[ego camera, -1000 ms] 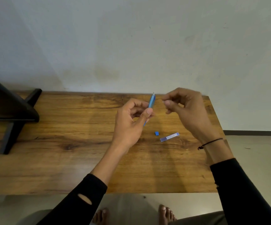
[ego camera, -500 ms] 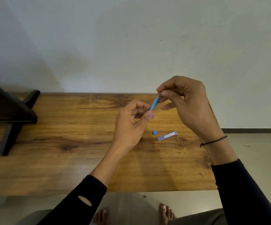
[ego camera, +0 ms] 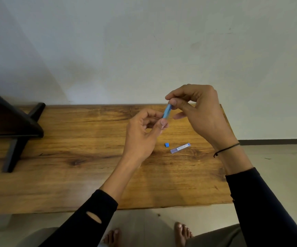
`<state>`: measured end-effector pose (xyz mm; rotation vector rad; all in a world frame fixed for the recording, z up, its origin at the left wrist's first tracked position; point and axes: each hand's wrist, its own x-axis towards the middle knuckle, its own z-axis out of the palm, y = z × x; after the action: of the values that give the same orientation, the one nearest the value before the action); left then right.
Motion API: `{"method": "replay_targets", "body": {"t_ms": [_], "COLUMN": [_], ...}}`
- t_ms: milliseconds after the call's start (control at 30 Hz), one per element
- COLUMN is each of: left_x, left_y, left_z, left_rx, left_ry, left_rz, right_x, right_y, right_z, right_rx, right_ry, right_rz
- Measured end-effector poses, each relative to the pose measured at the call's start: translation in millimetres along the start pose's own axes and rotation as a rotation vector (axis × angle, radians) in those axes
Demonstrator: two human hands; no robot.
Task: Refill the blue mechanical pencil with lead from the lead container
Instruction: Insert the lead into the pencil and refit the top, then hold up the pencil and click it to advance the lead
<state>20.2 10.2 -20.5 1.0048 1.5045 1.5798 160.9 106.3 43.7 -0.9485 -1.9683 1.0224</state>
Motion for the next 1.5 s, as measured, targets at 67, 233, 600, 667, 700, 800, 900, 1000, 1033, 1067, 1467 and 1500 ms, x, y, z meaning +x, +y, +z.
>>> {"method": "replay_targets", "body": {"t_ms": [67, 233, 600, 667, 700, 800, 900, 1000, 1033, 1067, 1467, 1500], "left_x": [-2, -7, -11, -12, -12, -12, -11, -13, -14, -14, 4, 3], "left_y": [7, 22, 47, 56, 60, 72, 79, 88, 91, 94, 112, 112], "left_z": [2, 2, 3, 3, 3, 0, -3, 1, 1, 0, -38, -37], "left_rx": [-0.004, 0.018, 0.057, 0.004, -0.045, -0.191, -0.25, -0.207, -0.19, -0.179, -0.151, -0.142], "left_ry": [-0.002, -0.001, -0.016, -0.028, -0.041, -0.08, -0.105, -0.136, -0.131, -0.109, 0.237, 0.229], "left_rz": [0.004, 0.013, 0.036, 0.018, 0.008, -0.011, -0.023, -0.023, -0.02, -0.015, 0.105, 0.11], "right_x": [1, 1, -2, -3, -4, -8, -10, -3, 1, 5, 20, 19], "right_y": [-5, -25, -52, -55, -57, -63, -73, -88, -95, -103, -177, -179], "right_z": [-4, -9, -25, -25, -24, -15, -7, -10, -13, -17, -67, -68], "right_rx": [0.013, -0.051, -0.088, 0.0, 0.059, 0.179, 0.216, 0.332, 0.411, 0.524, 1.074, 1.047], "right_ry": [-0.001, -0.032, -0.028, -0.018, -0.018, -0.038, -0.077, -0.011, 0.011, 0.026, 0.172, 0.18], "right_rz": [-0.002, -0.055, -0.099, -0.082, -0.069, -0.008, 0.025, 0.028, 0.032, 0.041, 0.205, 0.222]}}
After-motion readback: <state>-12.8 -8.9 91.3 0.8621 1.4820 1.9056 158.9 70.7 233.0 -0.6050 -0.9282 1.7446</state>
